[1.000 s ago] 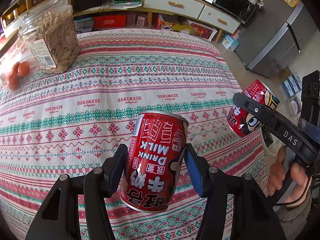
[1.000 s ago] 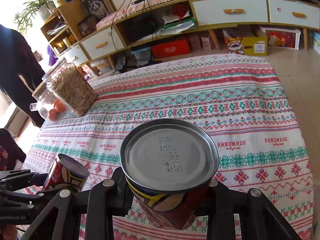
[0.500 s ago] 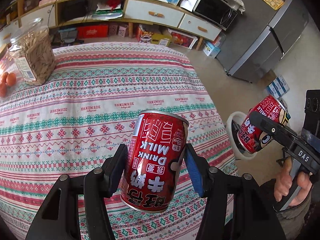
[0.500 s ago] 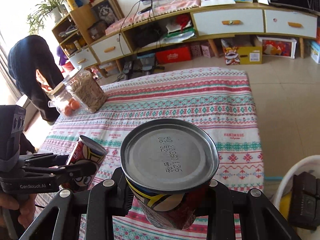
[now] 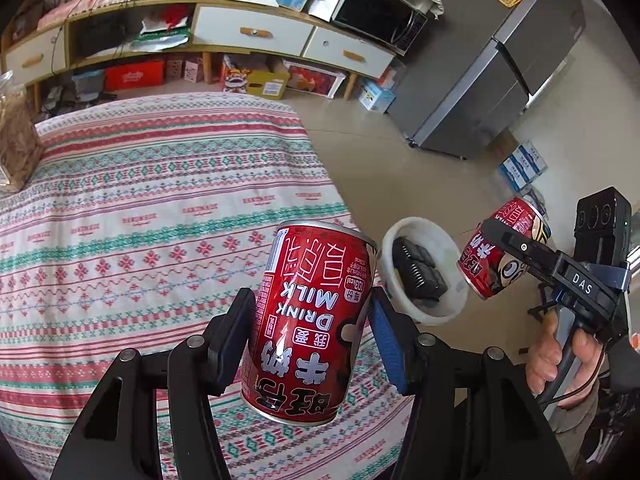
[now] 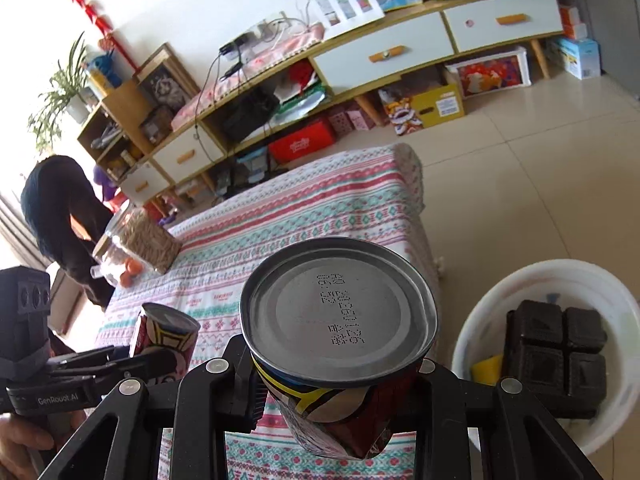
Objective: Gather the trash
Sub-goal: 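Carry both cans over the bucket and open both tools to drop them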
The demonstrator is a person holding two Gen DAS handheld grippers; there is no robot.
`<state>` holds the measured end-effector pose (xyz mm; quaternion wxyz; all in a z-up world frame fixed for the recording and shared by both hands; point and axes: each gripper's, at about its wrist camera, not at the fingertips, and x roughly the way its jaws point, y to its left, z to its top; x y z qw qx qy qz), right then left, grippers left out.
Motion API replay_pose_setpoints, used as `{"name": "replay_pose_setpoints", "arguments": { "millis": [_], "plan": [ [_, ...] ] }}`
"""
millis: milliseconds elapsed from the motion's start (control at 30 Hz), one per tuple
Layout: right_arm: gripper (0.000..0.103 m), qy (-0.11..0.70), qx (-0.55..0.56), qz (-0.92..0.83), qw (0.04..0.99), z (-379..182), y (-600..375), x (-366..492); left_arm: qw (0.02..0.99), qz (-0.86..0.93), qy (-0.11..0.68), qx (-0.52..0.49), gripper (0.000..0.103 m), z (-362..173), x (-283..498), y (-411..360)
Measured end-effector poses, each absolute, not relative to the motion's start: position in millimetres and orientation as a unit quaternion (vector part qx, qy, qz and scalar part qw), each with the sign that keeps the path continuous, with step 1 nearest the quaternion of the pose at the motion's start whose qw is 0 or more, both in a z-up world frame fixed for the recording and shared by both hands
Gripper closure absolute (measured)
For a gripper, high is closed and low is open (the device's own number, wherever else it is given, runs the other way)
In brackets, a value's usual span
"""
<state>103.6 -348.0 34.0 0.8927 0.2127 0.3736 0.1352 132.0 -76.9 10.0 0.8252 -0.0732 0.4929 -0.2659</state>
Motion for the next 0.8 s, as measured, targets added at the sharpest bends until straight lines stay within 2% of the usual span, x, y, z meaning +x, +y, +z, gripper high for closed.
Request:
{"name": "replay_pose_setpoints", "arguments": {
  "millis": [200, 567, 800],
  "plan": [
    [0.065, 0.36, 0.264, 0.07, 0.892, 36, -417, 88, 0.813, -0.304, 0.493, -0.059, 0.043, 7, 126, -130],
    [0.065, 0.423, 0.289, -0.03, 0.858, 3, -469, 84, 0.763, -0.364, 0.53, -0.064, 0.043, -33, 133, -249],
    [0.065, 0.459, 0.284, -0.057, 0.84, -13, -481, 87, 0.759, -0.35, 0.545, -0.067, 0.043, -57, 153, -297]
  ]
}}
